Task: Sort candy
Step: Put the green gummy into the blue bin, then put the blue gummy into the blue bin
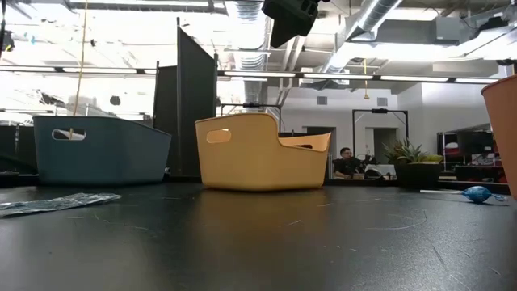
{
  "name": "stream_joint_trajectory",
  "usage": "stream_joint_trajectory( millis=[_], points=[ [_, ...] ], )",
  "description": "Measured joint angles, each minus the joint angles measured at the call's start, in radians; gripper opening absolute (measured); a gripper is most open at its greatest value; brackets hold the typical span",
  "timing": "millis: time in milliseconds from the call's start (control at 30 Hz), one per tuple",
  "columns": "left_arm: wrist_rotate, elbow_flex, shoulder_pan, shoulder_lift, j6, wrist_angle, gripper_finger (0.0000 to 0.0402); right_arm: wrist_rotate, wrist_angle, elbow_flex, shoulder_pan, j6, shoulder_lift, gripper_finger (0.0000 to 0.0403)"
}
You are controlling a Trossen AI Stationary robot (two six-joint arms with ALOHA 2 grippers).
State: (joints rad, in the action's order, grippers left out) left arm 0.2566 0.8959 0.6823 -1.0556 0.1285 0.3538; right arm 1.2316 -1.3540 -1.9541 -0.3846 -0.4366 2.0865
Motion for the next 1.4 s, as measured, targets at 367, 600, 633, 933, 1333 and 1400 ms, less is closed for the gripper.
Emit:
stream_joint_trajectory(
  millis=[367,600,633,933,1333,1400],
  points=[
    [0.851,0.0,-0.148,0.003,0.683,0.532,0.0002,0.0,0.0,0.0,0.0,0.0,0.0,0.0276],
    [0.898,0.0,-0.401,0.002,0.907,0.837,0.0004,0.0,0.0,0.0,-0.007,0.0,0.0,0.0276],
    [0.891,0.0,-0.436,0.002,0.906,0.853,0.0005,0.0,-0.001,0.0,-0.01,0.0,0.0,0.0276],
    [0.798,0.0,-0.742,0.003,0.777,0.884,0.0086,0.001,-0.08,0.0,-0.088,-0.116,-0.05,0.0276],
    [0.548,0.0,-0.813,0.003,0.465,0.721,0.0279,-0.179,-0.217,-0.001,-0.199,-0.404,-0.142,0.0276],
    [0.497,0.0,-0.746,0.003,0.389,0.635,0.0285,-0.308,-0.217,-0.001,-0.19,-0.406,-0.148,0.0276]
  ],
)
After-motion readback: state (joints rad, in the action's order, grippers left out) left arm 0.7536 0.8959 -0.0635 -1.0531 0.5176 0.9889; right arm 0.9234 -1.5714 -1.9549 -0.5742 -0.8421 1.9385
